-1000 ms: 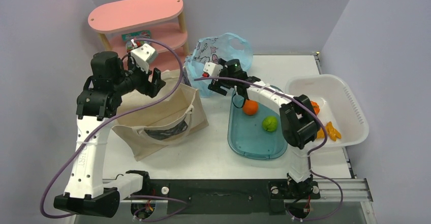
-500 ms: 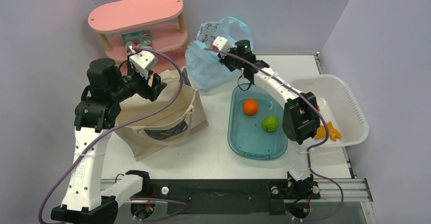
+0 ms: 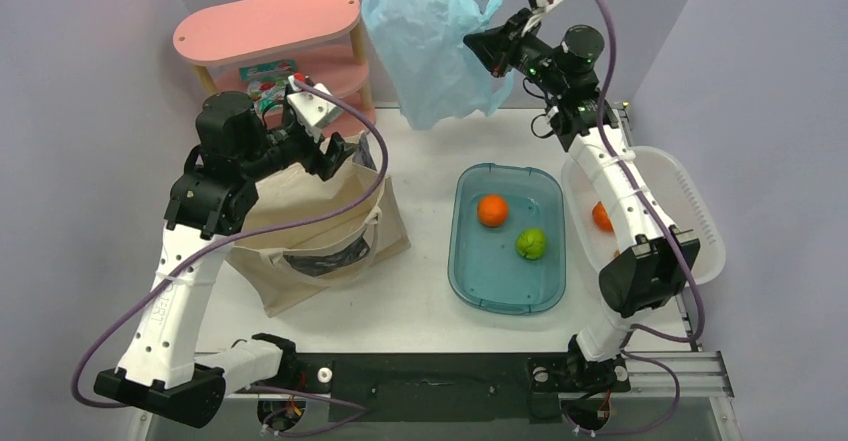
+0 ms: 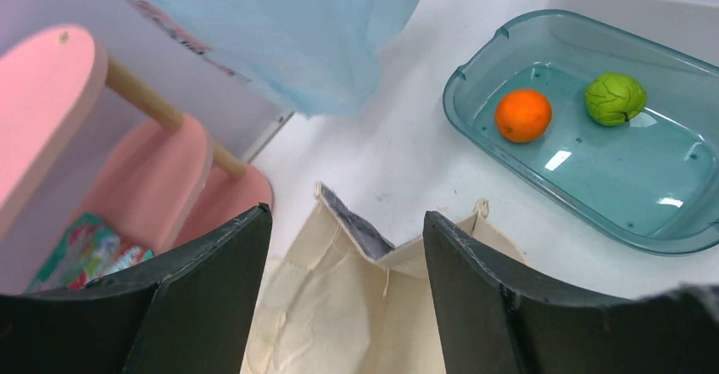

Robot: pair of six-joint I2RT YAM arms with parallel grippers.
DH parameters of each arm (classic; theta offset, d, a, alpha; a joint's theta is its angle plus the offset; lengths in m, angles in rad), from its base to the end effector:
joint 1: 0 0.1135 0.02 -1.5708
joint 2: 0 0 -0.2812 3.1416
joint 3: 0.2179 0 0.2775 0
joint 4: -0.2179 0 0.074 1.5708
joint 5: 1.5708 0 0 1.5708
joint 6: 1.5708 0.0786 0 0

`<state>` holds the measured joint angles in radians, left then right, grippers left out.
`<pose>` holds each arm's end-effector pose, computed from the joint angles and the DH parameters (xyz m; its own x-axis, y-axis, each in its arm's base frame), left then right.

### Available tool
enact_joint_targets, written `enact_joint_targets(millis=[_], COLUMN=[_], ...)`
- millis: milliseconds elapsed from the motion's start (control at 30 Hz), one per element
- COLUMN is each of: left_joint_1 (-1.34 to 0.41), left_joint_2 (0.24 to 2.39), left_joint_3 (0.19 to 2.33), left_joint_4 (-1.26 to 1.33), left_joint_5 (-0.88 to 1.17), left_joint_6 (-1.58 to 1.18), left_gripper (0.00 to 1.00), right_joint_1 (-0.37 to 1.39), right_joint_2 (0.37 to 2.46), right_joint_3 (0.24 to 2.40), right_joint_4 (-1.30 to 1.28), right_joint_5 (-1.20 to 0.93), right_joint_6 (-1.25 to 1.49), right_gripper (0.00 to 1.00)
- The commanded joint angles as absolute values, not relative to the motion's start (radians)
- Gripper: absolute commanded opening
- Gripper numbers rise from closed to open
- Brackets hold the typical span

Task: Untie the knot of the grocery bags and take out the mixed food

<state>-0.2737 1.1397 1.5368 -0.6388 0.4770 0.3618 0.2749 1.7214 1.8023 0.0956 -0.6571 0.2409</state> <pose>0.2490 -0.1074 0.4947 0.0214 0.3206 -0.9470 0.7075 0.6643 0.2409 0.4312 0.1715 0.4971 -0.0252 0.1892 -0.9816 -0.8111 0.5701 0.1307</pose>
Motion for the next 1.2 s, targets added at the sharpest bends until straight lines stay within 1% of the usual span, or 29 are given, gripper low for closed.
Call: enact_joint_targets(millis=[0, 133, 267, 333, 367, 400, 500, 633, 700, 900, 1033, 1167], left_joint_1=[-0.339, -0.393, -0.397, -0.394, -0.390, -0.375, -0.352, -0.330, -0.306, -0.215, -0.196, -0.191], left_joint_2=[1.142, 1.128, 1.109, 1.108, 1.113, 1.115, 1.113, 1.131, 1.151, 1.222, 1.249, 1.274], left_joint_3=[1.639, 1.635, 1.614, 1.622, 1.629, 1.645, 1.665, 1.719, 1.752, 1.848, 1.851, 1.835], left_joint_4=[-0.568, -0.490, -0.393, -0.345, -0.324, -0.317, -0.290, -0.317, -0.343, -0.448, -0.491, -0.535], left_joint_5=[0.442, 0.399, 0.374, 0.320, 0.304, 0.300, 0.346, 0.386, 0.416, 0.557, 0.606, 0.620], left_joint_6=[0.532, 0.587, 0.525, 0.419, 0.308, 0.253, -0.033, -0.273, -0.338, -0.396, -0.422, -0.399], left_gripper=[0.64, 0.64, 0.64, 0.64, 0.64, 0.64, 0.64, 0.64, 0.64, 0.64, 0.64, 0.64], right_joint_1=[0.273, 0.273, 0.274, 0.276, 0.277, 0.279, 0.291, 0.338, 0.372, 0.478, 0.547, 0.631], right_joint_2=[1.624, 1.556, 1.486, 1.456, 1.434, 1.421, 1.370, 1.322, 1.293, 1.213, 1.146, 1.061], right_joint_3=[1.763, 1.688, 1.613, 1.580, 1.556, 1.543, 1.494, 1.454, 1.433, 1.397, 1.358, 1.272], right_joint_4=[0.221, 0.220, 0.180, 0.149, 0.140, 0.121, 0.078, -0.008, -0.060, -0.165, -0.277, -0.392], right_joint_5=[-0.775, -0.804, -0.840, -0.855, -0.860, -0.860, -0.856, -0.852, -0.839, -0.808, -0.782, -0.732], right_joint_6=[0.408, 0.399, 0.357, 0.318, 0.289, 0.271, 0.183, 0.067, -0.018, -0.242, -0.410, -0.652], right_gripper=[0.00, 0.00, 0.00, 0.00, 0.00, 0.00, 0.00, 0.00, 0.00, 0.00, 0.00, 0.00])
